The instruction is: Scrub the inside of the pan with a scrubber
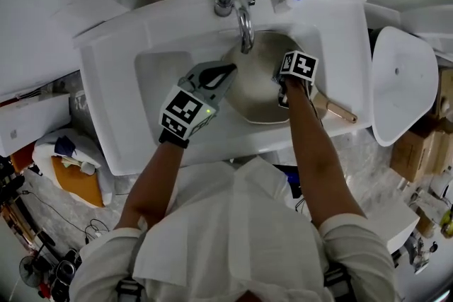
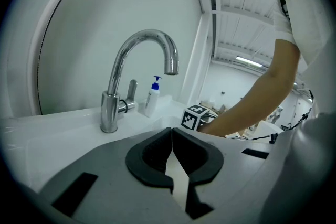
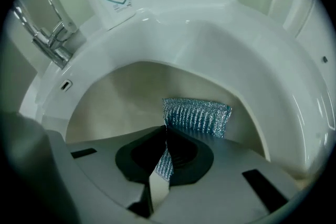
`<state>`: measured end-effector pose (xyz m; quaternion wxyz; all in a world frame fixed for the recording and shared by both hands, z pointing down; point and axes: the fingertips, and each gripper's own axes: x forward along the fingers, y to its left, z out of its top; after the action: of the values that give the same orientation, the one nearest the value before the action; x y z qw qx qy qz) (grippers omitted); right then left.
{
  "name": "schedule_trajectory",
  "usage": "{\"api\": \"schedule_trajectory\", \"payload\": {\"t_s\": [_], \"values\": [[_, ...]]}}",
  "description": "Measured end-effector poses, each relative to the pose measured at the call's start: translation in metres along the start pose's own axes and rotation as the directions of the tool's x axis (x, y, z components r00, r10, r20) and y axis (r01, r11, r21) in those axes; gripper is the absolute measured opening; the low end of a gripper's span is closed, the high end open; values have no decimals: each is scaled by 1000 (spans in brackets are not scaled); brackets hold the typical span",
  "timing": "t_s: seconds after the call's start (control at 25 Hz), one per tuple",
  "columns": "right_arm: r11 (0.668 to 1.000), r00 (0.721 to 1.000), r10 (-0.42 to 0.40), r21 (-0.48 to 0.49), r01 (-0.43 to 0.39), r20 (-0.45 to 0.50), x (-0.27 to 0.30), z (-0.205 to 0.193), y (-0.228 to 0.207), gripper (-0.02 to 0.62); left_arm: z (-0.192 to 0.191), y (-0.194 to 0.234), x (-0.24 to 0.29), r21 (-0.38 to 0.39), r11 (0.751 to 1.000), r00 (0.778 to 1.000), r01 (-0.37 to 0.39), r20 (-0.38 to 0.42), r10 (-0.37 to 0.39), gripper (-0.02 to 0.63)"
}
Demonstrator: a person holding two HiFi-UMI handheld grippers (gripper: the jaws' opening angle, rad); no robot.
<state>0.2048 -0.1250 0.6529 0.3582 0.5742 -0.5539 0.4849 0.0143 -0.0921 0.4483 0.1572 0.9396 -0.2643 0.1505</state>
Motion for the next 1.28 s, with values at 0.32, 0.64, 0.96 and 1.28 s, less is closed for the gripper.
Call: {"api": "schedule_trajectory", "payload": {"t_s": [0.32,0.64,0.96,1.28], "values": [[978,996,-61,194,72,-65,-14,-54,-16,15,3,-9,-2,11,1000,1000,18,14,-19,20],[992,999,-46,119,45,4,-11,-33,-17,15,0,-14,-4,18,1000,1000,21,-1,-21,20],[995,989,88,-56,-82,120,7,21,18,15,-8,-5,-14,7,1000,999,-23,-26,23,20],[953,954,269,-176,-245,131,17,36,99,15,-14,5,-30,-9,997,997,-73,-29,73,20]]}}
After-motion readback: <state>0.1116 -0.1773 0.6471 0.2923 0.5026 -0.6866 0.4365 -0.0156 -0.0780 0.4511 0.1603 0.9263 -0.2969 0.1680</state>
